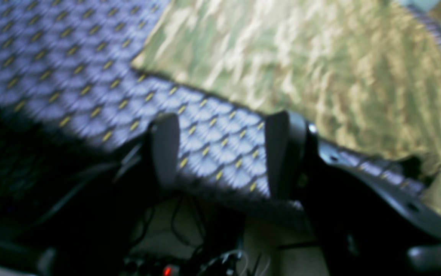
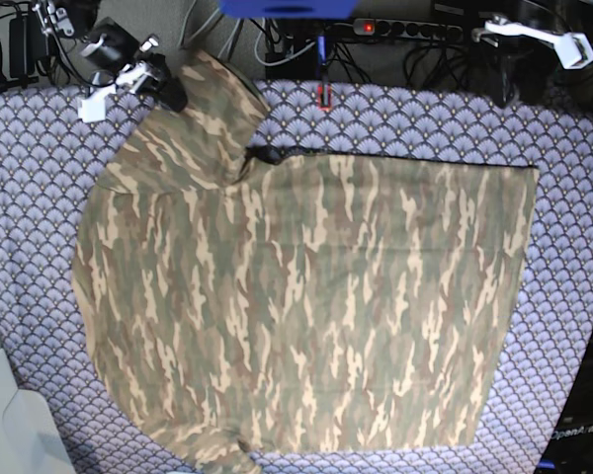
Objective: Fold the T-shirt properly
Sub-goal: 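Lower the left gripper to the shirt's hem corner and grasp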
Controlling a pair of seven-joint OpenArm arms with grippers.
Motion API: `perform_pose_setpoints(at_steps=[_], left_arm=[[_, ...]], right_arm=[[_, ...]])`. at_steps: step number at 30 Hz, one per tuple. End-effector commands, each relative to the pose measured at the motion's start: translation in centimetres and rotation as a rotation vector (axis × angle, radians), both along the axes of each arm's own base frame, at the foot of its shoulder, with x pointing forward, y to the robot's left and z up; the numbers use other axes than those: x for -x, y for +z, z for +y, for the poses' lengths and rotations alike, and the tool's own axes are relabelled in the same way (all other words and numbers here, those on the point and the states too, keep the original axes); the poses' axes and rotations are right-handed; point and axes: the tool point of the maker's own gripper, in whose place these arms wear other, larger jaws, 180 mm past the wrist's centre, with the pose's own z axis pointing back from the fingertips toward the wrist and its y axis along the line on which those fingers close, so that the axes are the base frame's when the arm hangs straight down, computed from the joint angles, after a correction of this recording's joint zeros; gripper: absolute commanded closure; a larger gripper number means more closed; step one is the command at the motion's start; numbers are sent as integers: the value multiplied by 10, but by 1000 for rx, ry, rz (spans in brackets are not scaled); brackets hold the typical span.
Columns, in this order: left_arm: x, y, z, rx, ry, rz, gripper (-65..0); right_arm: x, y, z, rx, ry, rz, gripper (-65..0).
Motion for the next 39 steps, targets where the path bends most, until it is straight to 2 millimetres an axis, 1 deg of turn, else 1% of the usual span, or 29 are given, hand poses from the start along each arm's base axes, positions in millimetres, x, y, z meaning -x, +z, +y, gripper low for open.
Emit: perform_pose_setpoints(at_steps=[1,2,4,7,10,12,15,17,18,21,23,26,28,29,35,39], left_arm=[[2,7,2,-6,-1,-14,-353],[2,7,2,-6,-1,-16,-354],[1,8,2,-7,-3,-19,-376],[-12,12,2,-6,1,-57,-419],[-20,12,2,-4,-2,-71,-420],[-27,6,-2,4,-18,-45,-420],[-47,6,3,-4,-24,-36,-420],[-60,4,7,25,-4,-28,-420],[-64,0,13,41,20,-16,-422],[-78,-7,40,103,112,4,-423],[-82,-17,57,130,163,37,-423],[-93,-31,68,164,191,85,-423],[-93,-46,73,196,215,124,-423],[-94,-51,76,204,227,132,-423],[-106,-59,79,236,235,119,-423],[-108,-76,83,261,260,148,-423]], right_arm=[[-4,7,-3,-6,-5,-23,0],[-3,6,-3,-6,-5,-21,0],[-3,6,-3,-6,-5,-21,0],[-3,6,-3,-6,-5,-21,0],[-5,9,-3,-4,-2,-30,0],[-5,9,-3,-4,-2,-30,0],[-5,9,-2,-4,-1,-31,0],[-6,9,-2,-4,-1,-32,0],[-6,9,-2,-4,-1,-32,0],[-6,9,-2,-4,-1,-32,0],[-6,9,-2,-4,-1,-32,0],[-11,10,-3,-3,-1,-42,0],[-11,9,-3,-3,-2,-41,0],[-11,9,-3,-3,-2,-41,0],[-12,10,-3,-4,-1,-44,0],[-13,10,-3,-2,0,-45,0]])
